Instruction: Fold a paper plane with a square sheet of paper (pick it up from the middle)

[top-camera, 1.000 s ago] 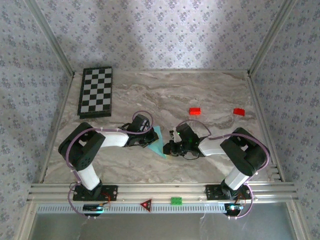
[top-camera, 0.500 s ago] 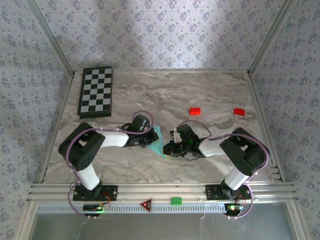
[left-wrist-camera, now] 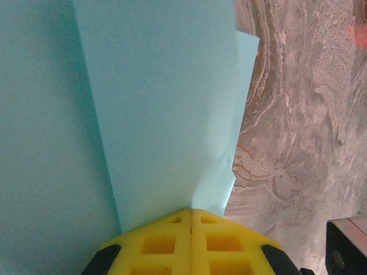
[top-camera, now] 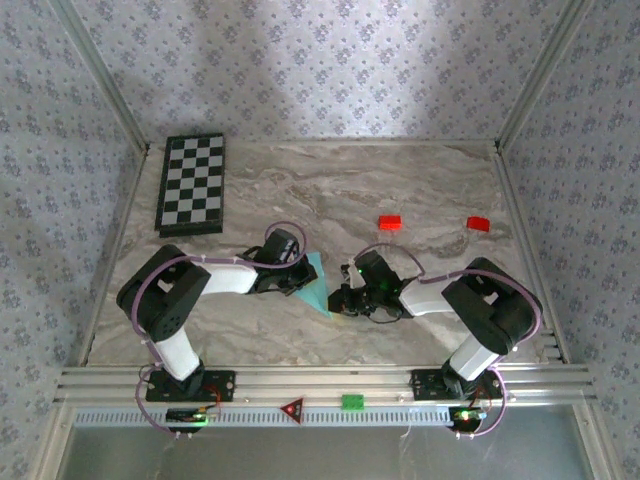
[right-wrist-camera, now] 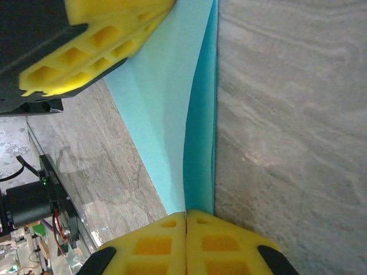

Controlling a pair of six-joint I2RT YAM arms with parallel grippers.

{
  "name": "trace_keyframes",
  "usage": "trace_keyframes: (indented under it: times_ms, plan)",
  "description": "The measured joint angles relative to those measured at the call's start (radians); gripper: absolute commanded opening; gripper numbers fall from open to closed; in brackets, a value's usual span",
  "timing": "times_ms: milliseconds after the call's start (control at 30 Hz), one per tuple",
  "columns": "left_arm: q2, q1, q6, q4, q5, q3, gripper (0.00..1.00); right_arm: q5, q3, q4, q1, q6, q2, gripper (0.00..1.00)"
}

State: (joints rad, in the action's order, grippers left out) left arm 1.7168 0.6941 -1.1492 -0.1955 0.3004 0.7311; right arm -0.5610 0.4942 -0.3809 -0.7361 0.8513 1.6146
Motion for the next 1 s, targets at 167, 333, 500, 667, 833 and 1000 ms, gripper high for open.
trace_keyframes:
  times_ms: [167,333,500,667,833,1000]
  plan:
    - [0.000,0.001,0.000,0.000,0.004,0.000,0.00,-0.001,0.000,0.008,-0.002,-0.002,-0.006,0.13]
    - [0.000,0.001,0.000,0.000,0.003,0.000,0.00,-0.001,0.000,0.061,-0.010,-0.010,-0.031,0.14]
    - [0.000,0.001,0.000,0.000,0.003,0.000,0.00,0.007,0.002,0.084,-0.014,-0.029,-0.035,0.11]
    - [0.000,0.001,0.000,0.000,0.003,0.000,0.00,0.028,0.011,0.106,-0.022,-0.032,-0.040,0.15]
    - [0.000,0.001,0.000,0.000,0.003,0.000,0.00,0.061,0.018,0.154,-0.031,-0.038,-0.069,0.18]
    - [0.000,0.001,0.000,0.000,0.003,0.000,0.00,0.091,0.026,0.204,-0.033,-0.056,-0.087,0.19]
